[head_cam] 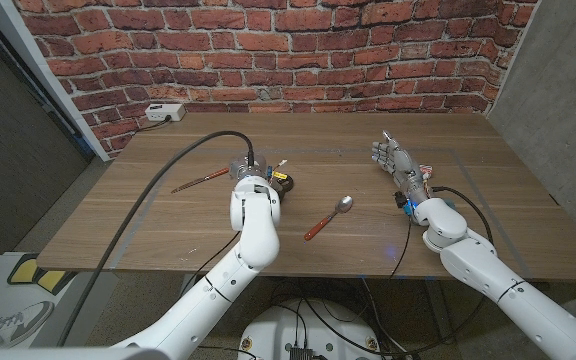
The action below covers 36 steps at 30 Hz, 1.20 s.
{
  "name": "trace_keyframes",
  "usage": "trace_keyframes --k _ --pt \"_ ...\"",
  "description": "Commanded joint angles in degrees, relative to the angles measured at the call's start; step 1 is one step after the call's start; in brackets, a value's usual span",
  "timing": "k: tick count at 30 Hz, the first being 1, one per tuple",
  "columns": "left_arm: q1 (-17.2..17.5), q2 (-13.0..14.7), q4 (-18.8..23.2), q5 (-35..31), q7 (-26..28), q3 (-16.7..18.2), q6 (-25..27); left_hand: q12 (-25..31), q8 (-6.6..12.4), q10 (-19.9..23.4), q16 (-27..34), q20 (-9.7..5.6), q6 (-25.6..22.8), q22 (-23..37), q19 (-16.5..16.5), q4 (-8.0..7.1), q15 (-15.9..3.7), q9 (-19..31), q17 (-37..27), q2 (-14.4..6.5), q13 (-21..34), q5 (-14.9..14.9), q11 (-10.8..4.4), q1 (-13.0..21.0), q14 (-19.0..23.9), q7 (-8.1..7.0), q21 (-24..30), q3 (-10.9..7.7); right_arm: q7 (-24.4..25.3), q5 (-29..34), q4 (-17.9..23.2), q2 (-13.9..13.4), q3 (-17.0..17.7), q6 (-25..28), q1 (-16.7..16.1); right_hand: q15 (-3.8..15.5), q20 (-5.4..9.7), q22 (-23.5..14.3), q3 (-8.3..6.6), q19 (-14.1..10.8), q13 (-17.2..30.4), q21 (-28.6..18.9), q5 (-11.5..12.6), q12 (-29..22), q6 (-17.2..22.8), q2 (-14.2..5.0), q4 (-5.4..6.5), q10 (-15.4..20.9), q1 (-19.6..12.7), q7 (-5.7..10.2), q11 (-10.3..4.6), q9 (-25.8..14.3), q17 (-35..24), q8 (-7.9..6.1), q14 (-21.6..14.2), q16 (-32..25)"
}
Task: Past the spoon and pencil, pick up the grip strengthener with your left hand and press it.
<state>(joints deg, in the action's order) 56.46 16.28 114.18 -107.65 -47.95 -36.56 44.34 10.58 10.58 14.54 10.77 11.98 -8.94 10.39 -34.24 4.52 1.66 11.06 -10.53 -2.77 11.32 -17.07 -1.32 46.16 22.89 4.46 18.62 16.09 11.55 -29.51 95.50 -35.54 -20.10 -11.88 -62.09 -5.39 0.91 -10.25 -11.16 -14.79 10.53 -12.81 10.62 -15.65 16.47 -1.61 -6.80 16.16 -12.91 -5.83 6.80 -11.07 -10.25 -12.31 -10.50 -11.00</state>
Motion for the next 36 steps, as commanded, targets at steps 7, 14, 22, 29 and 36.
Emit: trace_keyframes --k 7,14,22,29,36 --pt "-2.49 0.24 -1.21 3.11 -5.99 1.41 -7.76 0.39 0.24 -1.06 0.24 -0.29 1.35 0.09 -2.1 1.0 -0.05 0.35 -0.21 -0.84 0.37 0.05 0.73 2.44 0.4 0.67 0.04 -0.29 2.52 1.31 2.06 0.19 0.46 -0.24 -1.8 -0.24 -0.37 -0.3 -0.17 -0.05 0.12 0.09 -0.03 0.41 0.36 -0.25 -0.05 0.59 -0.3 0.28 0.12 -0.09 -0.31 0.21 -0.56 -0.01" --pt "-3.69 0.98 -1.81 5.63 -6.94 0.29 -7.54 1.0 0.76 -0.06 0.81 -0.74 0.57 0.06 -3.79 0.88 -0.47 0.39 -0.28 -1.19 0.41 0.19 0.61 2.61 1.94 0.83 0.32 -0.28 2.88 1.3 2.37 0.23 0.6 0.14 -2.04 -0.26 -0.43 -0.3 -0.17 -0.07 0.13 0.14 -0.04 0.43 0.43 -0.28 -0.05 0.69 -0.31 0.25 0.16 -0.09 -0.32 0.21 -0.57 0.01" --pt "-3.28 0.97 -1.74 5.09 -6.12 -0.25 -4.61 2.18 1.93 2.89 1.41 -1.95 -2.4 0.05 -6.14 0.75 -1.64 0.48 -0.36 -2.25 0.56 0.5 -0.28 3.32 4.42 0.17 0.52 -0.52 2.4 1.23 2.06 0.26 0.16 1.09 -1.24 -0.29 -0.47 -0.31 -0.15 -0.09 0.13 0.18 -0.06 0.48 0.49 -0.28 -0.04 0.76 -0.3 0.28 0.18 -0.1 -0.33 0.23 -0.65 0.0" --pt "-3.24 1.43 -1.79 4.66 -6.5 -0.33 -4.29 2.85 2.6 5.04 1.53 -2.23 -4.55 0.06 -6.27 0.78 -2.96 0.51 -0.35 -2.86 0.67 0.73 -1.32 3.96 5.51 -0.98 0.13 -0.71 2.37 1.27 2.02 0.21 -0.07 1.79 -0.77 -0.24 -0.46 -0.31 -0.14 -0.09 0.13 0.23 -0.07 0.5 0.53 -0.28 -0.04 0.86 -0.29 0.28 0.15 -0.1 -0.33 0.24 -0.65 0.01" --pt "-3.12 1.33 -2.72 4.37 -4.84 -0.41 -3.66 3.44 3.42 7.67 1.84 -3.5 -7.51 0.08 -6.58 0.85 -5.1 0.52 -0.28 -3.23 0.69 1.06 -1.77 4.65 7.48 -1.5 -0.29 -0.75 2.4 1.19 1.93 0.27 -0.26 2.41 -0.35 -0.23 -0.49 -0.32 -0.14 -0.11 0.14 0.26 -0.08 0.57 0.59 -0.31 -0.04 0.85 -0.3 0.3 0.14 -0.1 -0.34 0.24 -0.63 0.04"
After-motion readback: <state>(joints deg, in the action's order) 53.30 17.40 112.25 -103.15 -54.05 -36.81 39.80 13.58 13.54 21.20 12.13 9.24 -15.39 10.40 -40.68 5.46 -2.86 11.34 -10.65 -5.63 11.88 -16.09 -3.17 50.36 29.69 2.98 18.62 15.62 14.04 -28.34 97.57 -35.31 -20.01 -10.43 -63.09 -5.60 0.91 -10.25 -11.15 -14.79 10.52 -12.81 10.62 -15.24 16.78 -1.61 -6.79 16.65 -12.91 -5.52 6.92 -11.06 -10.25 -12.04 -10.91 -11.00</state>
